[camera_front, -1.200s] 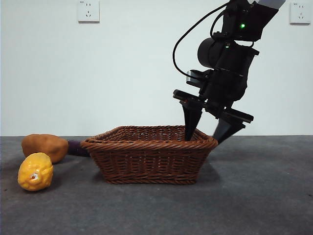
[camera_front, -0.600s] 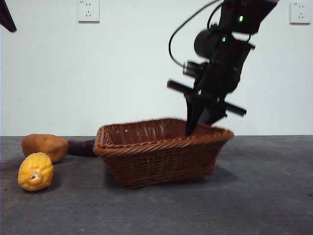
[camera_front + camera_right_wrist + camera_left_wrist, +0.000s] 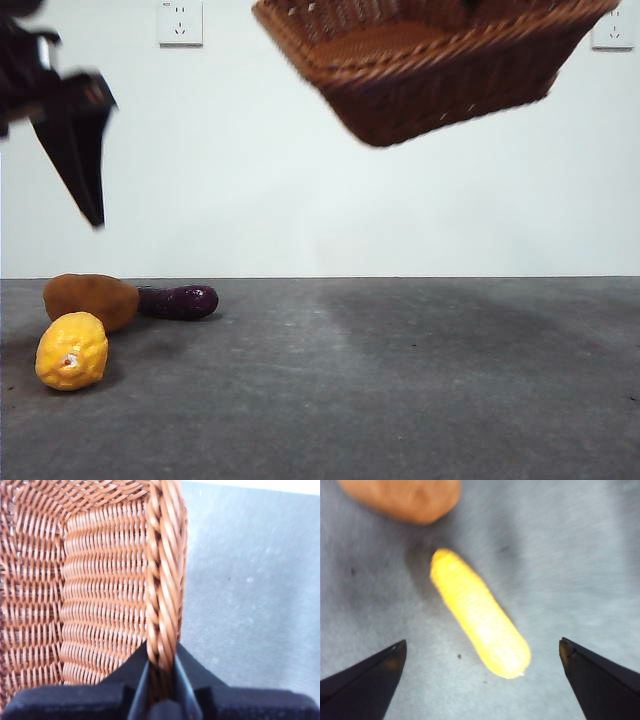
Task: Help me put the vegetables on the table into the basket
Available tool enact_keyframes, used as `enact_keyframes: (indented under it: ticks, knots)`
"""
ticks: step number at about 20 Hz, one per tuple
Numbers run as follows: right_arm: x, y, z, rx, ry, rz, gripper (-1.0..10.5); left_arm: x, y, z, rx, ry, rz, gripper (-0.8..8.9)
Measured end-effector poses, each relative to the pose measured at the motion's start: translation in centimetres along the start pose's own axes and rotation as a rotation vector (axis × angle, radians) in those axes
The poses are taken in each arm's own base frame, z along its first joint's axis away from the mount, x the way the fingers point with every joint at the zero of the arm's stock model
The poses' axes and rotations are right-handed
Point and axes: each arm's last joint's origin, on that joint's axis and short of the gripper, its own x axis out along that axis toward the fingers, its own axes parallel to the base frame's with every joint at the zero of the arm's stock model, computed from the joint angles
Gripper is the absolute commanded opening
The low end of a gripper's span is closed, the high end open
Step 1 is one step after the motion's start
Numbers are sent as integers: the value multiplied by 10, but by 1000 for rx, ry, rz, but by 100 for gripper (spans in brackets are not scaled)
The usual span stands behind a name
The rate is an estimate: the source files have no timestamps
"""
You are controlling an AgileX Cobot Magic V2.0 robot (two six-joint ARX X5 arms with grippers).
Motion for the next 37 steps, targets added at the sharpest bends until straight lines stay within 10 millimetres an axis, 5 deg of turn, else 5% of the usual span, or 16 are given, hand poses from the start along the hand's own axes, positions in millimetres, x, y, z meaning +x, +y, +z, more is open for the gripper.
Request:
enact_keyframes:
  ticks: [6, 11, 18, 20, 26, 29, 32, 37]
  knots:
    - [-37, 8, -6, -45, -38, 2, -12, 47, -10, 17, -76, 145, 78, 628]
    - [-42, 9, -8, -61, -31, 1, -12, 73, -18, 16, -119, 217, 118, 616]
    - [-42, 8, -10, -80, -10, 1, -12, 77, -25, 12, -104, 226, 150, 59]
    - [-42, 8, -12, -83, 6, 1, -12, 77, -25, 12, -104, 226, 150, -12]
    - [-42, 8, -15, -81, 33, 1, -12, 75, -28, 12, -26, 228, 126, -8]
    - [-40, 8, -17, -73, 64, 0, -12, 47, -32, 14, 61, 122, 80, -8]
    - [-24, 4, -22, -40, 111, -5, -12, -6, -37, 11, 152, -61, 14, -8]
    - [21, -7, -50, 65, 172, -12, -12, -95, -39, -26, 272, -312, -130, -8]
